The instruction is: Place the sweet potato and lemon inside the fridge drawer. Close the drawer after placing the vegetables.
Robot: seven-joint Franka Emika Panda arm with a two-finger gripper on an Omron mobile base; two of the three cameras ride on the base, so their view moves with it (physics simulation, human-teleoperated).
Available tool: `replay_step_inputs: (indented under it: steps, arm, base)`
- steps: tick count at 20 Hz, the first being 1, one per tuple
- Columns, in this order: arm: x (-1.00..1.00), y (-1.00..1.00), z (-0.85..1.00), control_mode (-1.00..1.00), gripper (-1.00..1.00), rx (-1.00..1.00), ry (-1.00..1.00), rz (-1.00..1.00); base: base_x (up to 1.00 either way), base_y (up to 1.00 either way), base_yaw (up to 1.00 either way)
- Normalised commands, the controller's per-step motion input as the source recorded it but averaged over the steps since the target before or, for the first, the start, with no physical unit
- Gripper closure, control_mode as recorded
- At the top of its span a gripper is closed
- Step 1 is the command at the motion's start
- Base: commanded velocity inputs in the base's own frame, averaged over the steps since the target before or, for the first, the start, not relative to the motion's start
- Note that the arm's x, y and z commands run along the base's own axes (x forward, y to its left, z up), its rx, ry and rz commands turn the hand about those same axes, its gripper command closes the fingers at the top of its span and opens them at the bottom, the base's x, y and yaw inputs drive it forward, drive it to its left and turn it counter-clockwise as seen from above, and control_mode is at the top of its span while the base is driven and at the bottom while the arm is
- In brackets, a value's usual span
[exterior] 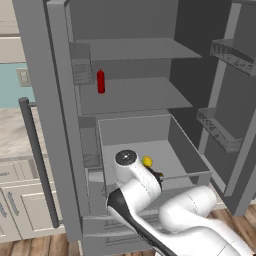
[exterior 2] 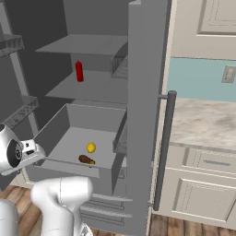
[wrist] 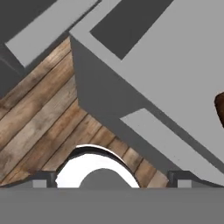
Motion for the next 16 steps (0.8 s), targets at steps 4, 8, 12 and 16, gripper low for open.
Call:
replay_step_inputs:
  steps: [4,8,12,16]
  arm:
    - [0.24,0.23,-0.77,-1.00,-1.00,-0.21,0.19,0.18]
    - [0.45,0.02,-0.77,-1.00,-1.00,-0.15,0.15,0.18]
    - [0.60,-0.04,-0.49,-1.00,-1.00,-0.01,0.01,0.15]
    - [0.73,-0.16,-0.22,-1.00,-1.00,0.00,-0.02,0.11]
  base:
    - [0.00,0.00,0.00]
    - [0.00,0.00,0.00]
    - [0.00,0.00,0.00]
    - [0.00,0.00,0.00]
